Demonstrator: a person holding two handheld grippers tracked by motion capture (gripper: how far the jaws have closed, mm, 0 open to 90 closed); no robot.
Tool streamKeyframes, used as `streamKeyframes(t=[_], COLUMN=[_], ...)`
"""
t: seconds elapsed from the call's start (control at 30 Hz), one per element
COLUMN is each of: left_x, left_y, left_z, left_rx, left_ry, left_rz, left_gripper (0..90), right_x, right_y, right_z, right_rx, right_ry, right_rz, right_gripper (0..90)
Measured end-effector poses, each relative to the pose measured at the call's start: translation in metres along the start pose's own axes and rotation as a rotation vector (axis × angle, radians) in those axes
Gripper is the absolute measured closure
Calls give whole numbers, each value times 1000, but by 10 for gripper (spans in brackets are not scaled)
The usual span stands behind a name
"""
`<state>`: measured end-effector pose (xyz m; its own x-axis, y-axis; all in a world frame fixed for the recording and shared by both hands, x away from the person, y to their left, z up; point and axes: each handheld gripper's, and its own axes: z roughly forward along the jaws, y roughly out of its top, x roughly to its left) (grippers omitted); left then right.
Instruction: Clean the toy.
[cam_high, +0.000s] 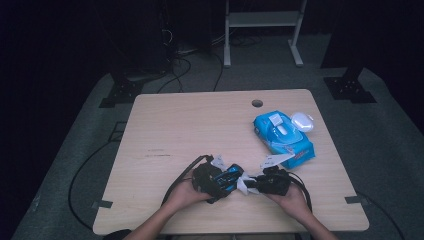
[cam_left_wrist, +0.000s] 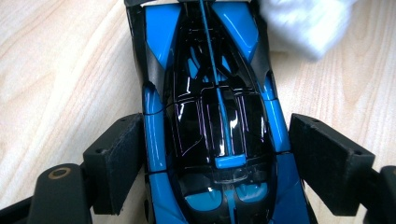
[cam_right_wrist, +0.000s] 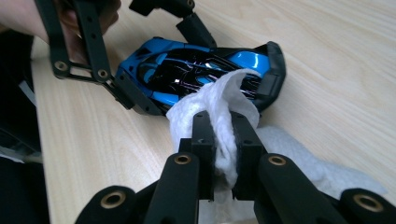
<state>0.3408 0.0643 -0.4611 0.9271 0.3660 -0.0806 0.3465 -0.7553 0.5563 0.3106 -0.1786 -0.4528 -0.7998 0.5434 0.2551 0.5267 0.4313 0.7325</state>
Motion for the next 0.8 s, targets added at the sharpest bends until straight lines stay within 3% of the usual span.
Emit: streamKeyframes(t=[0.1, 0.17, 0.3, 0.37, 0.53, 0.7, 0.8], left_x=[-6, -12, -13, -12, -11, -11, -10], left_y=[2, 4, 6, 5, 5, 4, 5], left_z=[2, 5, 5, 4, 2, 0, -2], left_rx=[16, 44, 31, 24, 18, 29, 18], left_ry=[43, 82, 107, 102, 99, 98, 92], left_rz=[10, 46, 37, 27, 50, 76, 72], left_gripper=[183, 180, 209, 222, 258, 259, 263], right_x=[-3, -5, -9, -11, -16, -17, -17], right_y=[-3, -5, -9, -11, -14, -14, -15], right_z=[-10, -15, -23, -27, -33, -34, -34], right_rx=[-23, -35, -52, -65, -99, -116, -116], right_ry=[7, 8, 1, 0, 1, -3, -1], right_rz=[17, 30, 47, 57, 91, 96, 98], right_gripper=[814, 812, 811, 809, 809, 809, 809])
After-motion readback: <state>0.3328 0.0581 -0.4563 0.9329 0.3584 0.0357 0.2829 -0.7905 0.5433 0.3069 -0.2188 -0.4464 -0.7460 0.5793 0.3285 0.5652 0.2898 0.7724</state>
